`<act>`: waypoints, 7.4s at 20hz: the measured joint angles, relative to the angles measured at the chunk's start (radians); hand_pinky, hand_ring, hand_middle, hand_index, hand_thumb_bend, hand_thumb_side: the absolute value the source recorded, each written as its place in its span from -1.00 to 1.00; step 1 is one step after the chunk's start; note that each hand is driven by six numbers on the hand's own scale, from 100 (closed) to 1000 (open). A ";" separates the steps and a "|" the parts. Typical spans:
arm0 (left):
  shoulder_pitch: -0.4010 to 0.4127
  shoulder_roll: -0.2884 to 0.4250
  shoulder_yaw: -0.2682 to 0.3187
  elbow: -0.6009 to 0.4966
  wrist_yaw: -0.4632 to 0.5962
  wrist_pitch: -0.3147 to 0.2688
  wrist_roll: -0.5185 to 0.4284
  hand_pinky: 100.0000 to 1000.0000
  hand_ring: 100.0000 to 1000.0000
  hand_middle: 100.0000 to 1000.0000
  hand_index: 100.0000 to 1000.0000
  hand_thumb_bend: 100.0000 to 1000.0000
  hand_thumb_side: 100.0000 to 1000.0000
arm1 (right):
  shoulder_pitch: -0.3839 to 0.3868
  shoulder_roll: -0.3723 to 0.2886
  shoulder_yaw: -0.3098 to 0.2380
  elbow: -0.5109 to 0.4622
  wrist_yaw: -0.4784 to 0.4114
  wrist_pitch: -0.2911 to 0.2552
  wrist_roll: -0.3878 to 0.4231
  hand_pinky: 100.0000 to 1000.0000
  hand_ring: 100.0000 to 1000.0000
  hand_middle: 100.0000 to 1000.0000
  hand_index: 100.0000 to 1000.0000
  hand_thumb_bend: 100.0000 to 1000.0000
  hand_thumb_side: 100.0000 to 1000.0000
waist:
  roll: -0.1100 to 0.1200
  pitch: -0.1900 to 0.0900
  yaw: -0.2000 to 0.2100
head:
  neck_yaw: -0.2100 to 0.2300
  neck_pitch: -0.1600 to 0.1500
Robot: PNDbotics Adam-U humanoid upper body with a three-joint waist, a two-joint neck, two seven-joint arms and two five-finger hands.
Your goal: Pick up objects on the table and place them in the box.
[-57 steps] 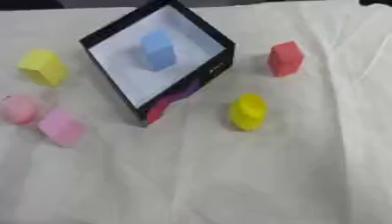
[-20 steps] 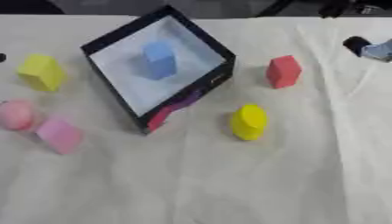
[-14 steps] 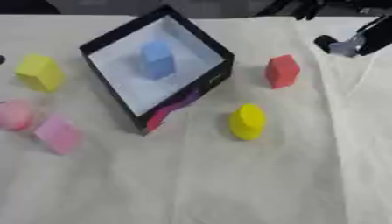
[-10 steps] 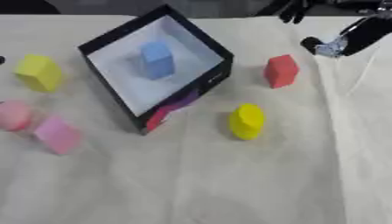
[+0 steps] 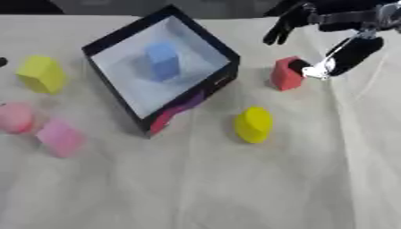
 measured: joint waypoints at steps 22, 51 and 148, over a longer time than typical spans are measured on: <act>0.000 0.000 -0.009 0.000 -0.001 -0.003 -0.013 0.56 0.93 0.62 0.60 -0.99 0.56 | 0.076 0.002 0.049 -0.096 0.030 0.116 0.116 0.87 0.60 0.58 0.86 -0.35 -0.23 | 0.000 0.000 0.008 | -0.012 0.005; -0.009 -0.002 -0.021 0.000 0.002 -0.005 -0.027 0.56 0.95 0.63 0.59 -1.00 0.56 | 0.128 0.147 0.024 0.062 0.165 0.117 0.116 0.80 0.43 0.47 0.80 -0.57 -0.08 | 0.000 0.001 0.023 | -0.031 -0.006; -0.085 0.000 -0.010 -0.001 0.130 -0.132 0.175 0.76 1.00 0.65 0.56 -1.00 0.28 | -0.225 0.379 -0.345 0.491 0.383 -0.071 -0.127 0.85 0.60 0.55 0.94 -0.64 -0.63 | -0.012 0.016 0.061 | -0.094 -0.030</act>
